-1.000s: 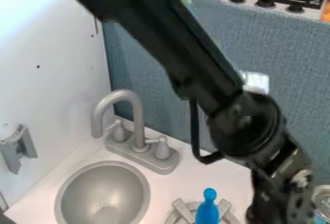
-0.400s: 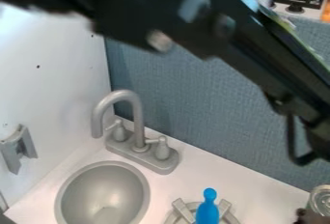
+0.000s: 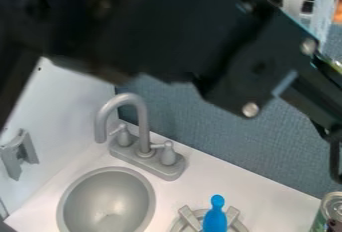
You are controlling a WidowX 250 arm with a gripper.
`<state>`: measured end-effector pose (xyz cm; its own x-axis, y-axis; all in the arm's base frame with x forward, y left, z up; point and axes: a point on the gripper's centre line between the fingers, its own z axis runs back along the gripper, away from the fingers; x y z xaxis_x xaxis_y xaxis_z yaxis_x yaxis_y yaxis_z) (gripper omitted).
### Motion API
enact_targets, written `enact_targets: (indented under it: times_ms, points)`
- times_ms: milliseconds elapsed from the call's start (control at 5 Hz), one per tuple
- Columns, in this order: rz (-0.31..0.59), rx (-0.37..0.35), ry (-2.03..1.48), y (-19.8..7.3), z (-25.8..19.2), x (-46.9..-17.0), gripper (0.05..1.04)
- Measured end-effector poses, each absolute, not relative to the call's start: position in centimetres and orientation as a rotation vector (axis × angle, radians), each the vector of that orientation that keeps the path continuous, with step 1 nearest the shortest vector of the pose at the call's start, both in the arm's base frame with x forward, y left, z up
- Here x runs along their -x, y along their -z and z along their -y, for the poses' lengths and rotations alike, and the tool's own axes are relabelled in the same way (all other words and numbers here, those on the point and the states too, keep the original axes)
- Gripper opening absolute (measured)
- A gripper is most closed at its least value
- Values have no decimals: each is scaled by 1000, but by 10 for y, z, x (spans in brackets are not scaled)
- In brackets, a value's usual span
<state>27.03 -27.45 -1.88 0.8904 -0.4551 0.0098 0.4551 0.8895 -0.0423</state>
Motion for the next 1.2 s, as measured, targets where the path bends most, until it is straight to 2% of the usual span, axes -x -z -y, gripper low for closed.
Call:
enact_targets:
  times_ms: [600,1000,1200]
  points:
    - [-10,27,464,29,274,-282,110]
    - [-56,22,421,35,267,-287,134]
    - [-77,33,410,31,266,-289,338]
